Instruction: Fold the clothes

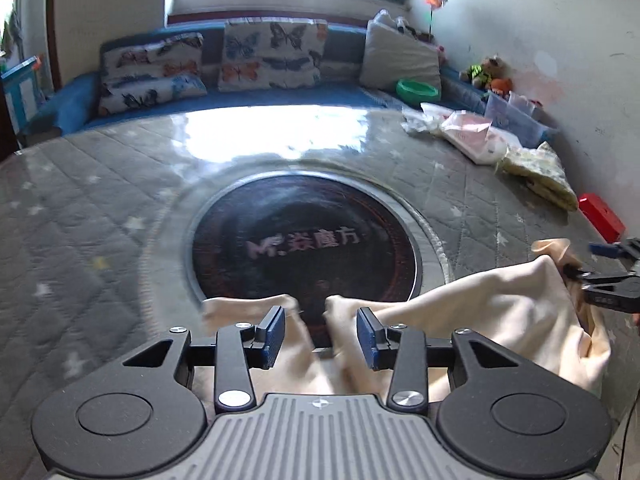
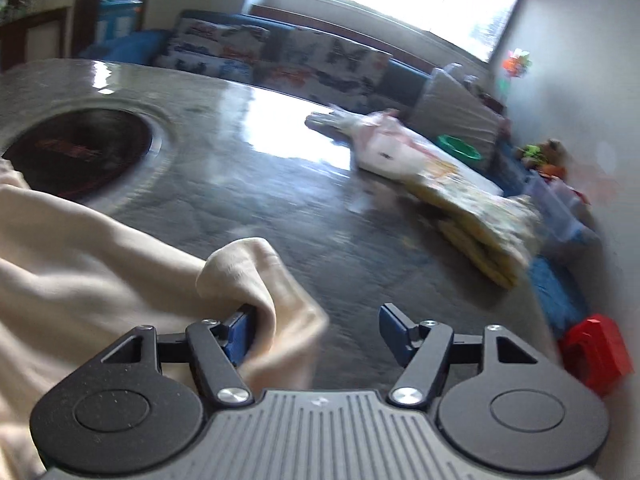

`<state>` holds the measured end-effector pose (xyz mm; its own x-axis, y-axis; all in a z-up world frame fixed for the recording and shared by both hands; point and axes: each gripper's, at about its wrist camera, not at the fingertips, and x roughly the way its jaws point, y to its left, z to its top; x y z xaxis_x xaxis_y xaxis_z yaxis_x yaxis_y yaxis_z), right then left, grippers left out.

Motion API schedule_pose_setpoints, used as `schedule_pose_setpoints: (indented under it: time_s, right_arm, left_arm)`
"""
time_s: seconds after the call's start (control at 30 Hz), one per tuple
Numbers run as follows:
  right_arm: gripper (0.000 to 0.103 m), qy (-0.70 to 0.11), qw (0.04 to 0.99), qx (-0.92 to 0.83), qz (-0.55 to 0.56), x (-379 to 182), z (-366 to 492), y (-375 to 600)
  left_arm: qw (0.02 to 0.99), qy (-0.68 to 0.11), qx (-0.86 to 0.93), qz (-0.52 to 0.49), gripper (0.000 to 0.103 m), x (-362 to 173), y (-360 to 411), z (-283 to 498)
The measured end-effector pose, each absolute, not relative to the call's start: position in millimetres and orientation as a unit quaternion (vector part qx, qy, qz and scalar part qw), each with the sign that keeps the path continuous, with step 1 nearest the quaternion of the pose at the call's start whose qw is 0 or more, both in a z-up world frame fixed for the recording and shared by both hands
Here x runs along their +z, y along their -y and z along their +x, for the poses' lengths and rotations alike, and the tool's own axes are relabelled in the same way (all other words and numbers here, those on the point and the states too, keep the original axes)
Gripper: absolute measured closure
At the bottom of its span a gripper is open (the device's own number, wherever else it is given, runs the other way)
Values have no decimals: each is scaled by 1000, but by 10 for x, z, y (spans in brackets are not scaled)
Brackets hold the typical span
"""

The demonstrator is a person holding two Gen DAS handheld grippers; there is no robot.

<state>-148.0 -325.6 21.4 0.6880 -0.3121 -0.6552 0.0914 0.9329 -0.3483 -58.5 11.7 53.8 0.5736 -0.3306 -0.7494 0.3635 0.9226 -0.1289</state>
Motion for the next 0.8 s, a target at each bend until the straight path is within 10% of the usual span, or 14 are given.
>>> schedule_pose_setpoints:
  time_s: [0.3, 0.8]
  right_arm:
    - [38, -353, 931, -85, -23, 568, -1548, 3625]
    - [83, -428, 892, 41, 139, 182, -1070, 3622]
  left_arm:
    - [866, -456, -208, 9, 69, 258, 186, -191]
    - [850, -449, -269, -62, 93, 297, 116, -123]
